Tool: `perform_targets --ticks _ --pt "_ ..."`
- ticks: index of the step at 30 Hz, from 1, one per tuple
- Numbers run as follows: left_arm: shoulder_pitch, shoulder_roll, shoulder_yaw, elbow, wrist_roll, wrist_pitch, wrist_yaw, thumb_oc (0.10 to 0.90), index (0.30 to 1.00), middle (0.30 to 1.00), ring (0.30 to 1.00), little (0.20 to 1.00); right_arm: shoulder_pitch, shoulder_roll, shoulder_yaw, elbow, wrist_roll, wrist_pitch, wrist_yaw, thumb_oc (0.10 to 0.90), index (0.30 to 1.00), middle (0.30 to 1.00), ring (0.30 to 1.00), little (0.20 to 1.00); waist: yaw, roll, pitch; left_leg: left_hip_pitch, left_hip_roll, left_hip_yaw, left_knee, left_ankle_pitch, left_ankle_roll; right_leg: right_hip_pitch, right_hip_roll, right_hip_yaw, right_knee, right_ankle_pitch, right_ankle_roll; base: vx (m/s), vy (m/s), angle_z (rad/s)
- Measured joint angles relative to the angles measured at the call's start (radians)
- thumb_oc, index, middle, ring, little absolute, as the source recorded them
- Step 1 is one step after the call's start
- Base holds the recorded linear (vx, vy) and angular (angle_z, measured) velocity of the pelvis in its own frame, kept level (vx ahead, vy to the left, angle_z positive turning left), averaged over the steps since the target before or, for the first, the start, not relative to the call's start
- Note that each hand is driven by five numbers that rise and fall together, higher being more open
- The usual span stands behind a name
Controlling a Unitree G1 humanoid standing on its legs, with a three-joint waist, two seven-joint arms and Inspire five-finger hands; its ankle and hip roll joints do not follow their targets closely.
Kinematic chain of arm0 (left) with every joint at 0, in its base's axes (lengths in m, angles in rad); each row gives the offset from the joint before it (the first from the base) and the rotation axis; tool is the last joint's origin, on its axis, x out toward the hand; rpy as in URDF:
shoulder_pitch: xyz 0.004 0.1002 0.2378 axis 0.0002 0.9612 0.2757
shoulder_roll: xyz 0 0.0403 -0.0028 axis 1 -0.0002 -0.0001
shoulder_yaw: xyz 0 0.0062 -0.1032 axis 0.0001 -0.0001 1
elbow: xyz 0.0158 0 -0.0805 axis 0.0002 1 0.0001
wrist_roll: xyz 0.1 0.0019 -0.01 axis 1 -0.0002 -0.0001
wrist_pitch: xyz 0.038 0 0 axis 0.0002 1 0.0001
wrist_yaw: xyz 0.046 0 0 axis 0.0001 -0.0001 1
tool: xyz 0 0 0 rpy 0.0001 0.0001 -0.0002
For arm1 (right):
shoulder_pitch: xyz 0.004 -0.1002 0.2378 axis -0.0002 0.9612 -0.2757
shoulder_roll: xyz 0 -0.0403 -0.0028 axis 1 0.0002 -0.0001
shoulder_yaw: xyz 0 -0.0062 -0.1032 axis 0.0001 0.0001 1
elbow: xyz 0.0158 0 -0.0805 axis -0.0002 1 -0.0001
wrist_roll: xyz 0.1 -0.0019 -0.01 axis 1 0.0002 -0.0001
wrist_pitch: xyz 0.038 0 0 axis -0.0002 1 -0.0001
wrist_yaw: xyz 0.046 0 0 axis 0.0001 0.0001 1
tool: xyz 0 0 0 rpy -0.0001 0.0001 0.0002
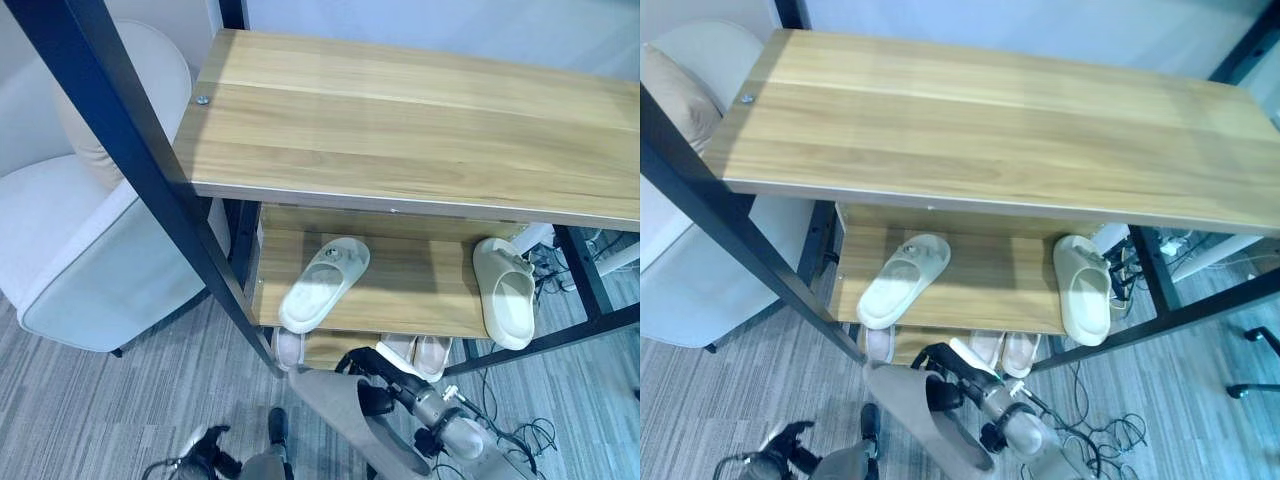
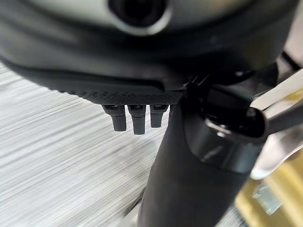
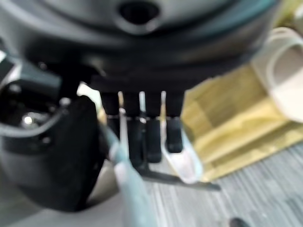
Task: Arrange the slippers neatly on the shoe rack.
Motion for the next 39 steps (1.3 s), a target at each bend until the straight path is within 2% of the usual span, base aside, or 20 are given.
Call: perform_targets --ticks 2,3,5,6,8,11,15,23,29,31,33,39 --pt "-0.014 0.001 -0.017 -0.006 -0.001 -0.009 0.001 0.8 0.9 0.9 0.9 0.9 -0.008 0.002 0.013 0.003 -0.002 -0.001 -0.001 0.4 0.3 0.3 0.3 0.3 -0.007 -0.009 -0.007 0.01 0.001 -0.001 -0.006 -0.006 0.008 -0.004 0.007 0.021 -0.016 -0.022 0.028 0.06 -0.007 -0.07" --pt "-0.02 0.0 -0.023 -0.004 0.0 -0.01 0.001 0.8 0.9 0.9 0.9 0.9 -0.006 0.002 0.015 0.003 -0.003 -0.002 0.0 0.4 0.3 0.3 0.3 0.3 -0.009 -0.011 -0.008 0.014 0.0 -0.001 -0.012 -0.006 0.008 -0.006 0.011 0.028 -0.039 -0.021 0.027 0.08 -0.035 -0.06" --pt "-0.026 -0.009 -0.028 0.001 -0.001 -0.016 0.0 0.8 0.9 0.9 0.9 0.9 -0.011 0.009 0.028 0.011 -0.004 -0.001 0.0 0.4 0.3 0.3 0.3 0.3 -0.015 -0.017 -0.011 0.013 -0.001 0.005 -0.012 -0.011 0.013 -0.031 0.015 0.023 -0.101 0.006 0.013 0.04 -0.032 -0.01" --pt "-0.018 -0.015 -0.028 0.0 -0.001 -0.016 -0.004 0.8 0.9 0.9 0.9 0.9 -0.012 0.008 0.046 0.017 -0.01 -0.001 0.0 0.4 0.3 0.3 0.3 0.3 -0.027 -0.021 -0.014 0.016 -0.002 0.003 -0.012 -0.01 -0.003 -0.047 0.02 0.018 -0.117 0.046 -0.008 0.04 -0.031 0.06" --pt "0.006 -0.033 -0.027 -0.005 -0.001 -0.016 -0.011 0.8 0.9 0.9 0.9 0.9 -0.012 0.009 0.064 0.046 -0.033 0.0 0.001 0.4 0.3 0.3 0.3 0.3 -0.03 -0.006 -0.022 0.023 0.024 0.009 -0.013 -0.004 -0.035 -0.034 0.049 0.019 -0.13 0.06 -0.019 0.06 -0.06 -0.12" --pt "0.023 -0.052 -0.025 -0.004 0.001 -0.016 -0.02 0.8 0.9 0.9 0.9 0.9 0.001 -0.01 0.071 0.052 -0.042 0.005 0.007 0.4 0.3 0.3 0.3 0.3 -0.032 -0.003 -0.023 0.029 0.062 0.008 -0.012 -0.001 -0.069 -0.021 0.084 0.017 -0.15 0.065 -0.041 0.04 -0.1 -0.1" --pt "0.028 -0.059 -0.027 0.0 0.001 -0.016 -0.02 0.8 0.9 0.9 0.9 0.9 0.01 -0.021 0.073 0.052 -0.041 0.007 0.016 0.4 0.3 0.3 0.3 0.3 -0.032 0.005 -0.042 0.031 0.089 0.001 -0.013 0.0 -0.081 -0.016 0.113 0.012 -0.151 0.06 -0.061 0.05 -0.095 0.01" --pt "0.073 -0.097 -0.035 -0.011 0.001 -0.016 -0.021 0.8 0.9 0.9 0.9 0.9 0.05 -0.013 0.083 0.099 -0.018 0.01 0.038 0.4 0.3 0.3 0.3 0.3 -0.032 0.06 -0.117 0.047 0.103 -0.031 -0.016 0.004 -0.098 0.019 0.128 -0.02 -0.157 0.047 -0.071 0.04 -0.079 0.11" --pt "0.081 -0.094 -0.033 -0.009 0.001 -0.016 -0.02 0.8 0.9 0.9 0.9 0.9 0.092 -0.01 0.084 0.123 0.019 0.013 0.039 0.4 0.3 0.3 0.3 0.3 -0.036 0.068 -0.122 0.051 0.103 -0.051 -0.018 0.005 -0.1 0.032 0.13 -0.032 -0.157 0.042 -0.068 0.01 -0.025 0.09" --pt "0.089 -0.094 -0.033 -0.009 -0.001 -0.016 -0.02 0.8 0.9 0.9 0.9 0.9 0.15 0.027 0.044 0.129 0.116 0.014 0.048 0.4 0.3 0.3 0.3 0.3 -0.036 0.073 -0.133 0.052 0.101 -0.053 -0.018 0.005 -0.1 0.035 0.129 -0.033 -0.157 0.037 -0.075 0.0 0.0 0.0" --pt "0.101 -0.095 -0.033 -0.008 -0.001 -0.016 -0.02 0.8 0.9 0.9 0.9 0.9 0.17 0.039 0.051 0.133 0.202 0.023 0.056 0.4 0.3 0.3 0.3 0.3 -0.045 0.079 -0.141 0.054 0.1 -0.052 -0.018 0.005 -0.099 0.036 0.127 -0.033 -0.157 0.037 -0.076 0.0 0.0 0.0" --pt "0.113 -0.096 -0.034 -0.008 -0.002 -0.016 -0.021 0.8 0.9 0.9 0.9 0.9 0.176 0.046 0.049 0.167 0.298 0.038 0.062 0.4 0.3 0.3 0.3 0.3 -0.056 0.091 -0.155 0.06 0.101 -0.051 -0.019 0.005 -0.1 0.039 0.127 -0.032 -0.157 0.037 -0.077 0.0 0.0 0.0"
